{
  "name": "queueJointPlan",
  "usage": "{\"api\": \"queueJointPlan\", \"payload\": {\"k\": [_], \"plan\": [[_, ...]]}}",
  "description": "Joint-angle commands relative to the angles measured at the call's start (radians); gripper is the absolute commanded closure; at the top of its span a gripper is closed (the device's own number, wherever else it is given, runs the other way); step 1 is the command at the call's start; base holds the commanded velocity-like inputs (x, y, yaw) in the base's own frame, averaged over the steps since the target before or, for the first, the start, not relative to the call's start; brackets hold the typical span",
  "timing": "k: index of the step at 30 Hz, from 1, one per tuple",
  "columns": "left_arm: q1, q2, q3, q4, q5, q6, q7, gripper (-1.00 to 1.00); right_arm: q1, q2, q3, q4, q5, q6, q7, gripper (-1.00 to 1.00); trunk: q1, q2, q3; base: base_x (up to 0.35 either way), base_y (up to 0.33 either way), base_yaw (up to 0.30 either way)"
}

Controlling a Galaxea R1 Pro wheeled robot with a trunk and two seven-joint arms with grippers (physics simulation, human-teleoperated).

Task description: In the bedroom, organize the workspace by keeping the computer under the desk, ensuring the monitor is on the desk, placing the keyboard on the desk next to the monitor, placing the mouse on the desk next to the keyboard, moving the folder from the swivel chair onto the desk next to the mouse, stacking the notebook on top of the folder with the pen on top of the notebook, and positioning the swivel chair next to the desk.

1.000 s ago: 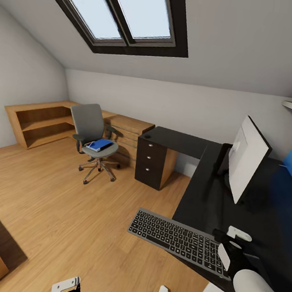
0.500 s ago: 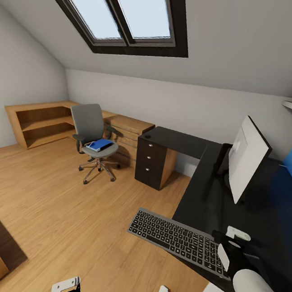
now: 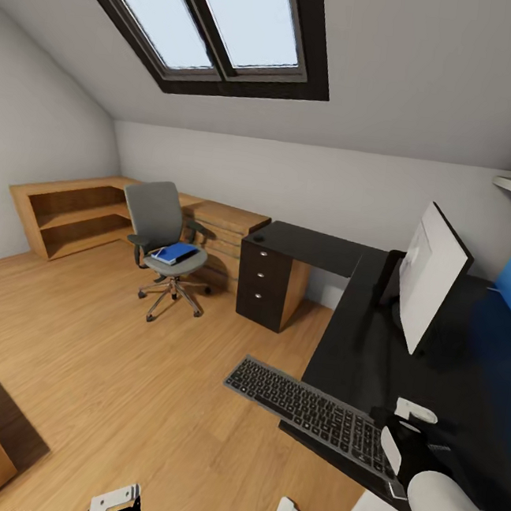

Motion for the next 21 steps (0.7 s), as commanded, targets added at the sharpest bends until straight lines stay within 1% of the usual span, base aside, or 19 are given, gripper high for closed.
{"api": "queueJointPlan", "payload": {"k": [1, 21], "plan": [[-0.001, 0.001, -0.004, 0.000, 0.011, -0.006, 0.006, -1.00, 0.000, 0.001, -0.005, -0.001, 0.010, 0.007, 0.000, -1.00, 0.000, -0.001, -0.001, -0.164, 0.000, 0.000], [0.000, 0.001, -0.004, 0.000, 0.011, -0.006, 0.006, -1.00, -0.001, 0.001, -0.005, -0.001, 0.010, 0.003, 0.000, -1.00, 0.000, -0.001, -0.001, -0.024, 0.000, 0.000]]}}
